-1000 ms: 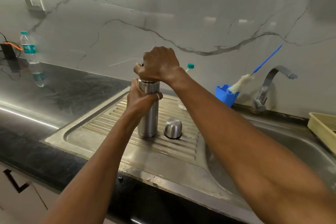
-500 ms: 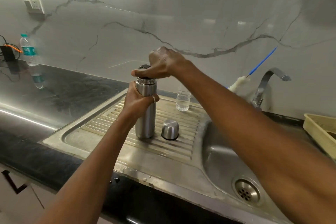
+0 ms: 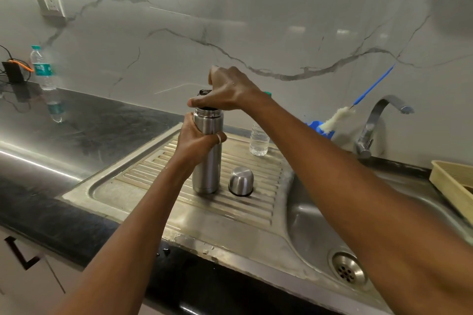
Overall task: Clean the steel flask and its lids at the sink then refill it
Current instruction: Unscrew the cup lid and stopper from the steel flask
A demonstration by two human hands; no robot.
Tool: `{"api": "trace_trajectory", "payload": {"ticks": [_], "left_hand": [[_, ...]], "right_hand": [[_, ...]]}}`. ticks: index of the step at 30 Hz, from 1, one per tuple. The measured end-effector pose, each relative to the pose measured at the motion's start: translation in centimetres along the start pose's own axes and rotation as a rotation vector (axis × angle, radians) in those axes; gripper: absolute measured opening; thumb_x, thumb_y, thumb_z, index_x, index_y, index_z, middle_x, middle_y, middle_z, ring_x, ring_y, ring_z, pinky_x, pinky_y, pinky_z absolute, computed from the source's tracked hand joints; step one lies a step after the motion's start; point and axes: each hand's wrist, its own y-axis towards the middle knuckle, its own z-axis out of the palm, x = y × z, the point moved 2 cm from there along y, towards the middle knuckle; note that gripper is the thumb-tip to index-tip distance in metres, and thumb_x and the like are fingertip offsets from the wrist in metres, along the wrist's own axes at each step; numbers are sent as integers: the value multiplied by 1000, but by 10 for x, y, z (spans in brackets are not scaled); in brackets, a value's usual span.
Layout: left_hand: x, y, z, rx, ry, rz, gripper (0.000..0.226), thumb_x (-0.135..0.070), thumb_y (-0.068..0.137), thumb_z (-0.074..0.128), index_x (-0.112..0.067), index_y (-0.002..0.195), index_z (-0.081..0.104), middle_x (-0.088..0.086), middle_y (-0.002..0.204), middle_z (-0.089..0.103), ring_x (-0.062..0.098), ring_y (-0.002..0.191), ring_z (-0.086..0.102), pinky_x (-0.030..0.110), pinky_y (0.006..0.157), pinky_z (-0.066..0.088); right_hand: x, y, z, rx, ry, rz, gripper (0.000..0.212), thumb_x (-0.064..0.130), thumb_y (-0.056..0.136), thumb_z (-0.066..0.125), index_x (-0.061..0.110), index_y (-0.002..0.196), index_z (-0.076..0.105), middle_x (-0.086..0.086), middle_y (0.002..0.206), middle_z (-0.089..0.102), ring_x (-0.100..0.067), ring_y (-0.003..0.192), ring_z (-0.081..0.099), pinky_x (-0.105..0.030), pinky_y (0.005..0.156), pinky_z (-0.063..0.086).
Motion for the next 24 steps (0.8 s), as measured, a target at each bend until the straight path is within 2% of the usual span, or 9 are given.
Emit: {"api": "trace_trajectory", "payload": {"ticks": [3, 6, 9, 12, 15, 18, 20, 22, 24], "left_hand": [[1, 0, 0, -8, 8, 1, 65, -9, 74, 84, -18, 127, 47, 9, 110, 63, 22, 98, 65, 31, 73, 51], [1, 0, 0, -5, 14, 5, 65, -9, 73, 84, -18, 127, 47, 10, 111, 62, 22, 99, 64, 31, 74, 50], [-1, -1, 0, -1, 10, 11, 65, -8, 75, 83, -17, 128, 46, 9, 110, 62, 20, 97, 63, 28, 72, 49], [-3, -2, 1, 7, 3, 9, 65, -8, 77, 82, -17, 129, 45, 7, 109, 61, 18, 97, 63, 27, 71, 49], [-2, -1, 1, 0, 5, -1, 67, -8, 76, 83, -18, 129, 45, 7, 110, 62, 20, 97, 63, 29, 73, 50], [0, -1, 0, -9, 5, -4, 67, -9, 74, 84, -17, 128, 46, 9, 110, 62, 22, 98, 63, 32, 75, 50], [0, -1, 0, -11, -1, -5, 67, -8, 74, 84, -17, 128, 46, 10, 111, 62, 23, 98, 63, 33, 75, 50], [-1, -1, 0, -5, 0, -2, 67, -8, 75, 84, -17, 128, 46, 9, 111, 61, 22, 98, 63, 32, 75, 50], [-2, -2, 0, 1, -1, 2, 67, -8, 76, 83, -17, 129, 45, 8, 111, 61, 20, 98, 63, 30, 74, 50]], "right_hand": [[1, -1, -3, 70, 122, -54, 61, 39, 82, 76, 16, 133, 52, -4, 118, 61, -19, 101, 58, -30, 80, 52], [3, -8, -10, 209, 318, -59, 70, 19, 84, 70, 16, 148, 43, -5, 131, 57, -21, 115, 56, -33, 92, 53], [5, -6, -9, 188, 211, -28, 69, 39, 87, 72, 15, 145, 44, -5, 134, 55, -21, 113, 54, -37, 96, 52], [5, -5, -8, 32, 59, 24, 64, 64, 80, 73, 16, 118, 54, -2, 110, 58, -18, 98, 55, -32, 83, 52], [3, -6, -8, -6, 127, -14, 63, 51, 80, 80, 14, 125, 54, -3, 112, 60, -19, 101, 58, -31, 82, 53], [0, -11, -10, 112, 364, -46, 66, 21, 85, 76, 14, 143, 45, -6, 120, 61, -21, 110, 60, -27, 81, 53], [-4, -13, -11, 190, 475, -42, 71, 14, 86, 72, 15, 149, 39, -8, 129, 58, -22, 115, 58, -27, 83, 52], [-5, -12, -10, 199, 458, -21, 76, 23, 87, 75, 15, 151, 36, -8, 136, 52, -21, 117, 53, -30, 88, 50], [-5, -11, -7, 123, 330, 19, 77, 44, 84, 79, 12, 144, 42, -3, 126, 51, -20, 112, 51, -33, 91, 49]]}}
